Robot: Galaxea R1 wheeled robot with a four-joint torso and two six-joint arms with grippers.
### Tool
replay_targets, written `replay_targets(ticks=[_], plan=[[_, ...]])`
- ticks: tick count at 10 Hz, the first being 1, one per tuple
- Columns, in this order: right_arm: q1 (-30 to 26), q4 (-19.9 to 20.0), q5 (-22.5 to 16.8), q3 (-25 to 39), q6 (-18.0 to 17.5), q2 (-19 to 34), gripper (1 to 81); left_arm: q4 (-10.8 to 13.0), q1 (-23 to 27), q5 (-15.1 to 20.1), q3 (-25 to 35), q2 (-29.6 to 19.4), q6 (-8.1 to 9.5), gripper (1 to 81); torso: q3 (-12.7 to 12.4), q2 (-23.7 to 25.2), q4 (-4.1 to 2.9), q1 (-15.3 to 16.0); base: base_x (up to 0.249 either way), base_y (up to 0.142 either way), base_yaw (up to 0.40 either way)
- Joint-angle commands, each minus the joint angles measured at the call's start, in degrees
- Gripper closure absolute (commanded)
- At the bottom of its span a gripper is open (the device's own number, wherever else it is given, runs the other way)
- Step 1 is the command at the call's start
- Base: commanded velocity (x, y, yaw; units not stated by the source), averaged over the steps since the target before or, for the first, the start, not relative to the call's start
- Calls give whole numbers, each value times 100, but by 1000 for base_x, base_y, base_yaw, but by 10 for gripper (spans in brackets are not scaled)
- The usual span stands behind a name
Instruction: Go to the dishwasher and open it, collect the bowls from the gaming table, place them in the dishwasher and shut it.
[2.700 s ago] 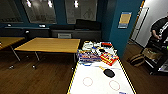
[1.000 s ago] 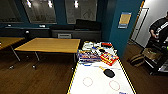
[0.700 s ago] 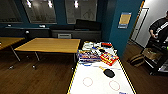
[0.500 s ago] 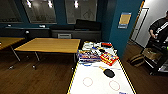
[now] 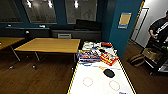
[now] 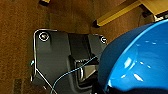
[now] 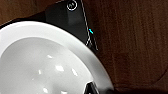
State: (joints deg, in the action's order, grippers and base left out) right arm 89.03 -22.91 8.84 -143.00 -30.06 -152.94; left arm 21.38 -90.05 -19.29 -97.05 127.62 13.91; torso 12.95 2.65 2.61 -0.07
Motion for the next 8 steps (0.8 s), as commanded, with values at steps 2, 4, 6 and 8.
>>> replay_targets(ticks=[2, 4, 6, 8], plan=[[15, -285, -233, 62, 35, 42, 811, 50, 115, 197, 72, -228, 7, 811, 0, 0, 0, 7, 0, 0, 0], [32, -381, -269, 159, 35, -2, 811, 41, 115, 188, 20, -176, 15, 811, 0, 0, 0, 7, 0, 0, 0], [32, -434, -277, 150, 35, -46, 811, 41, 115, 197, -86, -87, 7, 811, 0, 0, 0, 7, 0, 0, 0], [41, -434, -286, 168, 27, -55, 811, 41, 115, 197, -86, -70, 15, 811, 0, 0, 0, 7, 0, 0, 0]])
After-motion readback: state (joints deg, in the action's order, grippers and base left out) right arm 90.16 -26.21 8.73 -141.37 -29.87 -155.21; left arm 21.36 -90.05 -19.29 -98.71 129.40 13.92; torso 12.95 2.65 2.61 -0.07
